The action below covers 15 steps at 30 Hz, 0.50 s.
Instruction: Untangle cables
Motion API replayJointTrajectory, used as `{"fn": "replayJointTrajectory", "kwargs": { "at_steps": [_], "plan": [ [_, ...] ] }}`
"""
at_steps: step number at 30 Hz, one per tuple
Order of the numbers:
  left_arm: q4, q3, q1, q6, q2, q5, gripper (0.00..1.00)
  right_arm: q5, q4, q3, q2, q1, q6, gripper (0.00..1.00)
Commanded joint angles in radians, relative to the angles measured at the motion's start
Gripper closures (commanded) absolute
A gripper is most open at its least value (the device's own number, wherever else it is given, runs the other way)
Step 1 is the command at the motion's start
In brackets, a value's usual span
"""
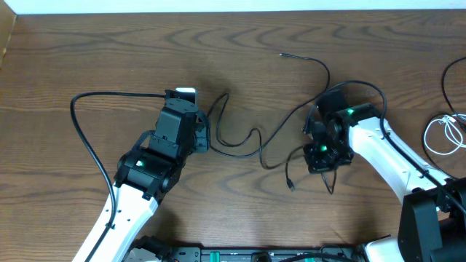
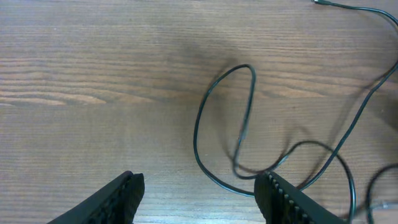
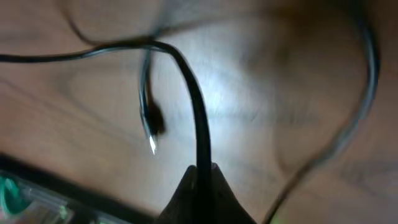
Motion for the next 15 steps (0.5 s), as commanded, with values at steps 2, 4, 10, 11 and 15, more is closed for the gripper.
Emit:
{"fn": "replayJointTrajectory", "kwargs": {
  "at_steps": [2, 4, 10, 11, 15],
  "plan": [
    [-0.002, 0.012, 0.006, -0.031, 0.001, -0.009, 0.37, 0.121, 0.148, 0.023, -0.014, 0.008, 0.015, 0.99],
    [-0.003, 0.012, 0.006, -0.031, 0.001, -0.009, 0.37, 0.156, 0.253, 0.046, -0.014, 0.008, 0.013, 0.99],
    [-0.005, 0.012, 0.006, -0.031, 0.001, -0.009, 0.37, 0.155, 0.510, 0.154, -0.014, 0.008, 0.004, 0.99],
    [-0.006, 0.011, 0.006, -0.031, 0.001, -0.009, 0.37, 0.154, 0.534, 0.169, -0.014, 0.009, 0.004, 0.99],
    [-0.007, 0.011, 0.006, -0.031, 0.002, -0.009, 0.37, 0.146, 0.571, 0.191, -0.014, 0.012, 0.067, 0.98]
  ]
}}
